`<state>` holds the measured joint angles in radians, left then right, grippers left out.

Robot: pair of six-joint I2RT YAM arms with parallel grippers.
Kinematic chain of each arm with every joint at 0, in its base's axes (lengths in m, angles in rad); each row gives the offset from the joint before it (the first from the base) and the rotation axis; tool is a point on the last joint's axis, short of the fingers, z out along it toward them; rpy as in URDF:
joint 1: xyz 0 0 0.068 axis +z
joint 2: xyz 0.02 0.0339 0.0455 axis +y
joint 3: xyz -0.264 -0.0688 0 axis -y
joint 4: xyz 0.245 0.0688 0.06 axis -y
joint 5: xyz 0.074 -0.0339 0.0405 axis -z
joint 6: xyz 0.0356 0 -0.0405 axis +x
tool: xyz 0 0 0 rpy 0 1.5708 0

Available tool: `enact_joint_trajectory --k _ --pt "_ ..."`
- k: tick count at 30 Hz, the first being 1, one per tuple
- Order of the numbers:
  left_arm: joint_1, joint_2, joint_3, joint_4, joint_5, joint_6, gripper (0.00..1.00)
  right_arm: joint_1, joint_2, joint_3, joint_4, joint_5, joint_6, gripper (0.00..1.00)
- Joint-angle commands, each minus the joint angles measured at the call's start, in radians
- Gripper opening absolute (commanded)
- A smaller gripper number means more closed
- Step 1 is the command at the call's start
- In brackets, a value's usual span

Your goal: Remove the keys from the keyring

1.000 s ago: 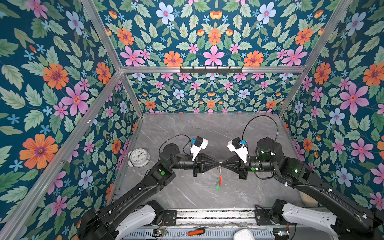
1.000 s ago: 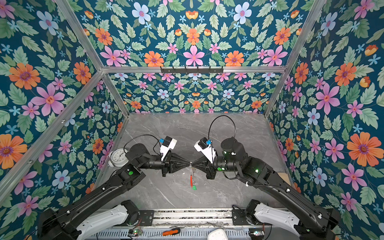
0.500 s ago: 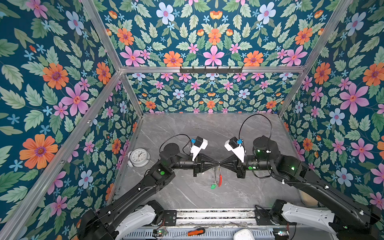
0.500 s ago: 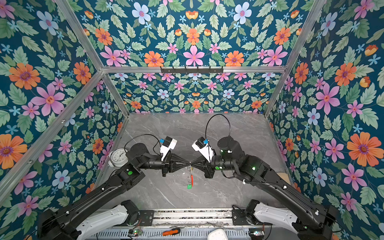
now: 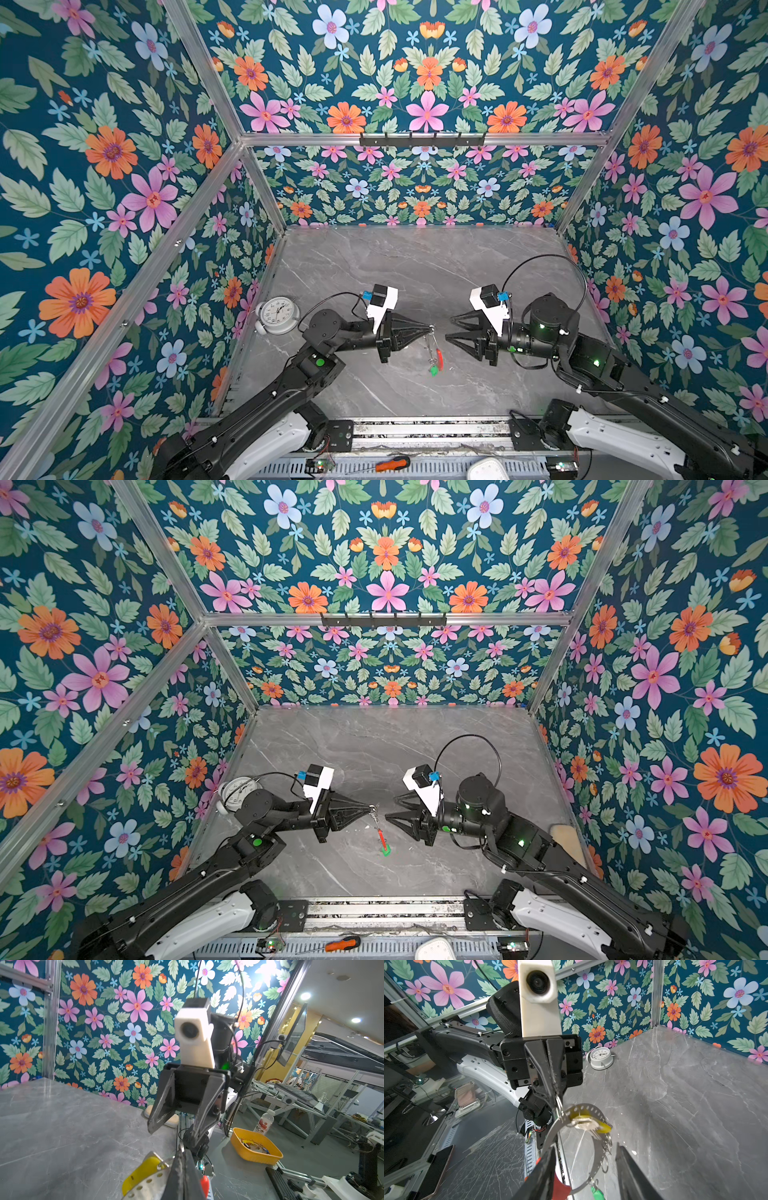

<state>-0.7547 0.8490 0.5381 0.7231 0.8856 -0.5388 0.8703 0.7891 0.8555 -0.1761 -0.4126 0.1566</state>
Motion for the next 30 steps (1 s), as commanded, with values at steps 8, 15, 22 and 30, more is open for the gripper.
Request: enact_joint_trajectory --k 8,15,22,30 --pt "0.002 0.088 -0.026 0.412 0.106 -0.168 0.00 0.001 0.028 -0.047 0.210 -0.098 0.041 0.57" --pt "0.000 0.111 -0.033 0.484 0.134 -0.214 0.00 0.001 0.070 -0.022 0.203 -0.133 0.024 0.58" --pt "0.001 0.109 -0.044 0.486 0.118 -0.215 0.00 0.001 0.086 -0.011 0.219 -0.218 0.020 0.34" --pt "0.001 0.105 -0.046 0.476 0.092 -0.216 0.00 0.001 0.088 -0.008 0.218 -0.271 0.023 0.15"
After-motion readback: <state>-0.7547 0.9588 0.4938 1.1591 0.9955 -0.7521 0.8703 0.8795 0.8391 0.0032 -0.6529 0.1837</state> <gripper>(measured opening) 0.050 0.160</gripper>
